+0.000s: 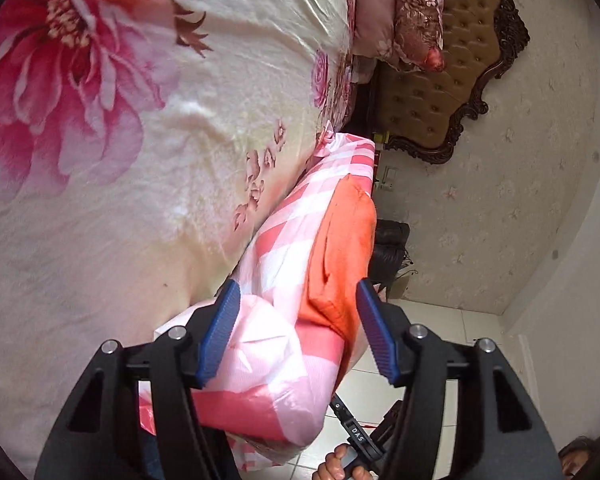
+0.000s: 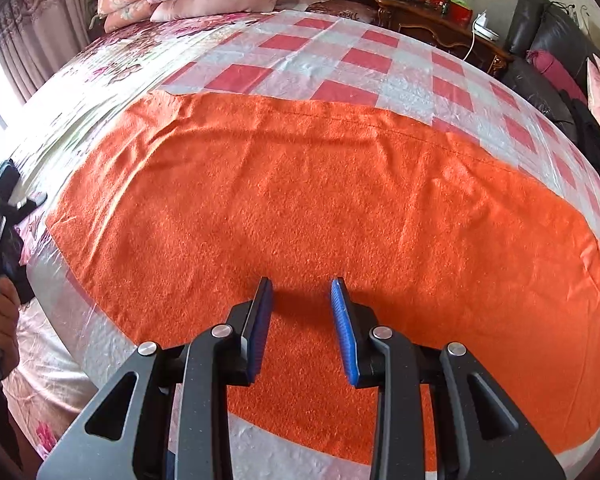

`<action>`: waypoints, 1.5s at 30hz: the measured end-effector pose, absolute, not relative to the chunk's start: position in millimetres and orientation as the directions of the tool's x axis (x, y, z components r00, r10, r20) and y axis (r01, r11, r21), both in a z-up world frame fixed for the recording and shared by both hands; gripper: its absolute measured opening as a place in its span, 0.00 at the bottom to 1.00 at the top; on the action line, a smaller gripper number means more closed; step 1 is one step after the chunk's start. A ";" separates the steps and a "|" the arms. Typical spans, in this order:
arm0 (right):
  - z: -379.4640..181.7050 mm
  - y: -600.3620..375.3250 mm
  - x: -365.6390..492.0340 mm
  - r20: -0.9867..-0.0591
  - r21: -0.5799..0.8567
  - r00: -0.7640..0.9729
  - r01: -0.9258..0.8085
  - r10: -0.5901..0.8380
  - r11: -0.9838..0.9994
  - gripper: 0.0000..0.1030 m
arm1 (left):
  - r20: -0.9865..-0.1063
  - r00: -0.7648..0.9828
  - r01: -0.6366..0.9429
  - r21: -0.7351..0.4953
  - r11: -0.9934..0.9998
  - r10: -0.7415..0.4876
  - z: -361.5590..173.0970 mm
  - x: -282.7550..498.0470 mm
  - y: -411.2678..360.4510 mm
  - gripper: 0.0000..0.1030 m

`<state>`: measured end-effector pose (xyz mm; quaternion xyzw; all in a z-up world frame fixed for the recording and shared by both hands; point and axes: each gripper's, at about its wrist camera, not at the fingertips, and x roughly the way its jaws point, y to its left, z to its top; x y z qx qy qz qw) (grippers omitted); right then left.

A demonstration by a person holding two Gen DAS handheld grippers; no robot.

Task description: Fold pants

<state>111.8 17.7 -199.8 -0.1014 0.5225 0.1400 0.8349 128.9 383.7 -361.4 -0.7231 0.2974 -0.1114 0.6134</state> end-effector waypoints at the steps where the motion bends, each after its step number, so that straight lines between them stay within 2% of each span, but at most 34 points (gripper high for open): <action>1: -199.6 17.2 111.7 -0.902 -0.025 0.414 -0.337 0.124 0.941 0.30 | -0.184 0.796 -0.282 -0.956 -0.083 -0.576 -363.0 127.3 382.3 0.57; 3: -198.6 17.4 111.7 -0.901 -0.034 0.418 -0.331 0.115 0.943 0.30 | -0.136 0.783 -0.254 -0.961 -0.112 -0.607 -363.3 133.3 375.4 0.57; 6: -195.7 18.9 112.2 -0.894 -0.052 0.437 -0.322 0.100 0.945 0.30 | -0.073 0.767 -0.187 -0.976 -0.115 -0.637 -352.8 147.9 367.3 0.44; 7: -194.9 18.8 113.1 -0.894 -0.047 0.437 -0.318 0.102 0.947 0.30 | -0.070 0.767 -0.172 -0.980 -0.100 -0.638 -348.0 151.4 367.6 0.34; 8: -194.3 19.0 113.5 -0.893 -0.045 0.438 -0.316 0.103 0.948 0.30 | -0.106 0.771 -0.184 -0.981 -0.061 -0.628 -343.9 153.5 370.3 0.16; 10: -195.2 21.8 114.3 -0.894 -0.064 0.440 -0.320 0.088 0.945 0.30 | -0.143 0.775 -0.182 -0.983 -0.001 -0.615 -334.4 155.3 375.1 0.16; 14: -198.3 19.9 115.4 -0.899 -0.069 0.432 -0.308 0.075 0.949 0.30 | -0.363 0.758 -0.235 -0.927 0.292 -0.542 -287.6 158.3 372.8 0.11; 18: -199.3 12.7 116.9 -0.903 -0.050 0.422 -0.286 0.079 0.957 0.30 | -0.569 0.729 -0.280 -0.754 0.593 -0.379 -229.6 167.8 347.0 0.10; 20: -198.8 8.5 117.2 -0.905 -0.039 0.418 -0.280 0.085 0.959 0.30 | -0.674 0.697 -0.311 -0.593 0.743 -0.247 -202.4 176.6 325.5 0.10; 23: -197.9 -1.6 118.4 -0.906 -0.014 0.411 -0.264 0.100 0.964 0.30 | -0.767 0.641 -0.320 -0.292 0.902 -0.021 -167.1 192.1 283.7 0.10; 25: -196.3 -12.8 119.7 -0.907 0.019 0.403 -0.249 0.121 0.968 0.30 | -0.765 0.625 -0.284 -0.039 0.958 0.154 -143.2 205.5 245.1 0.10; 27: -194.4 -27.1 121.6 -0.909 0.079 0.383 -0.229 0.164 0.970 0.34 | -0.709 0.656 -0.192 0.174 0.966 0.258 -121.6 217.4 191.2 0.10; 28: -192.7 -38.8 123.5 -0.906 0.139 0.367 -0.212 0.210 0.967 0.46 | -0.681 0.679 -0.143 0.243 0.959 0.274 -114.6 221.5 164.4 0.10; 29: -191.1 -48.3 125.2 -0.900 0.187 0.358 -0.197 0.248 0.963 0.64 | -0.644 0.710 -0.090 0.317 0.944 0.284 -109.5 225.0 132.2 0.10; 30: -188.0 -66.4 127.9 -0.885 0.256 0.356 -0.163 0.298 0.953 0.70 | -0.617 0.739 -0.031 0.370 0.929 0.270 -107.8 226.4 100.4 0.10; 32: -184.5 -102.1 133.5 -0.859 0.358 0.356 -0.096 0.367 0.929 0.74 | -0.580 0.785 0.084 0.448 0.890 0.218 -116.7 224.4 38.4 0.10; 34: -183.8 -127.7 138.1 -0.837 0.429 0.350 -0.056 0.420 0.902 0.74 | -0.581 0.802 0.216 0.493 0.843 0.135 -143.3 212.4 -18.6 0.10; 37: -188.5 -167.0 143.3 -0.800 0.525 0.351 0.019 0.486 0.851 0.74 | -0.624 0.780 0.341 0.479 0.809 0.041 -185.8 193.0 -71.4 0.10; 41: -199.9 -184.1 149.7 -0.770 0.594 0.321 0.046 0.552 0.803 0.74 | -0.630 0.776 0.370 0.501 0.782 0.037 -220.5 178.7 -96.5 0.09; 45: -204.1 -168.6 159.0 -0.758 0.622 0.264 0.013 0.597 0.783 0.74 | -0.601 0.798 0.309 0.468 0.828 0.042 -210.2 183.9 -85.8 0.09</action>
